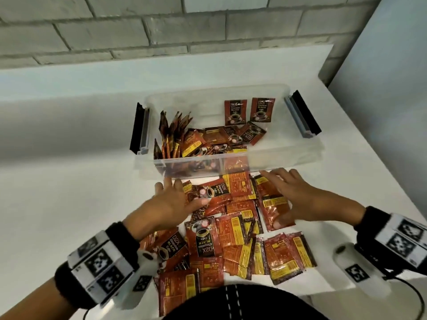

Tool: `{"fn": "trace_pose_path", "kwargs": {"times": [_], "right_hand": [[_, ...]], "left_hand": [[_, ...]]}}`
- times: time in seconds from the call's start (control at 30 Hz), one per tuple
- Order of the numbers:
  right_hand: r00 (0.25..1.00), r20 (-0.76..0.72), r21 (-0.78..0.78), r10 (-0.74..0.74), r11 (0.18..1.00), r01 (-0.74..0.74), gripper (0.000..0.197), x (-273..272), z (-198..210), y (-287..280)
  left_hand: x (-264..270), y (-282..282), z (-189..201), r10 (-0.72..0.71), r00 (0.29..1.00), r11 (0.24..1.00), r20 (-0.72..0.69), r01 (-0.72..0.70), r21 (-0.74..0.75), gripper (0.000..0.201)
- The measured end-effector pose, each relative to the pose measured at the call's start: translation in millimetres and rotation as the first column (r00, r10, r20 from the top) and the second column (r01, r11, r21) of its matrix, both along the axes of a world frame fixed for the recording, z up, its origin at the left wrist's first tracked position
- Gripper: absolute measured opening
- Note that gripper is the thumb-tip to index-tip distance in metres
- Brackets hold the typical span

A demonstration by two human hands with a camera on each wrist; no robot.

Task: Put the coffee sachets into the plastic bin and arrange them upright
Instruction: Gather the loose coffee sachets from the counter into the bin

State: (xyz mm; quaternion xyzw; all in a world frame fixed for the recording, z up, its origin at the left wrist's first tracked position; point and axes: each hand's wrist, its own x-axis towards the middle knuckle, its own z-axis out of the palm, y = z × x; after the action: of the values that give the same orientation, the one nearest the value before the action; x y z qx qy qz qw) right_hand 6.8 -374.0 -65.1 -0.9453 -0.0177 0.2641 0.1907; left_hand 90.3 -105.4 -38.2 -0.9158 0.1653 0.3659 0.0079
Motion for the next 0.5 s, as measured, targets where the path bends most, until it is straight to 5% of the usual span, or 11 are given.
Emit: {"fn": "trace_pose_path", "kwargs": {"times": [0.13,0.23,0.37,0.5], "right_hand": [[0.998,-0.057,-0.008,-0.041,0.999,0.041,0.124,6,-4,-2],[0.994,-0.059,-0.003,-0.091,0.996,0.091,0.108,6,-5,-1],[0.992,-0.039,0.020,-0.122,0.992,0.123,0.074,6,-1,2],[0.964,-0.123,0.244,-0.234,0.935,0.258,0.047,7,8,0]], "left_hand": [[-6,-10,-15,0.070,0.985,0.993,0.160,-0.055,-0.100,0.097],[-4,-12,-19,0.127,0.977,0.978,0.170,-0.095,-0.184,0.089],[4,-10,-16,0.201,0.978,0.947,0.060,-0.178,-0.266,0.072],[8,-7,-8,0.319,0.927,0.797,-0.197,-0.375,-0.474,0.051]]}}
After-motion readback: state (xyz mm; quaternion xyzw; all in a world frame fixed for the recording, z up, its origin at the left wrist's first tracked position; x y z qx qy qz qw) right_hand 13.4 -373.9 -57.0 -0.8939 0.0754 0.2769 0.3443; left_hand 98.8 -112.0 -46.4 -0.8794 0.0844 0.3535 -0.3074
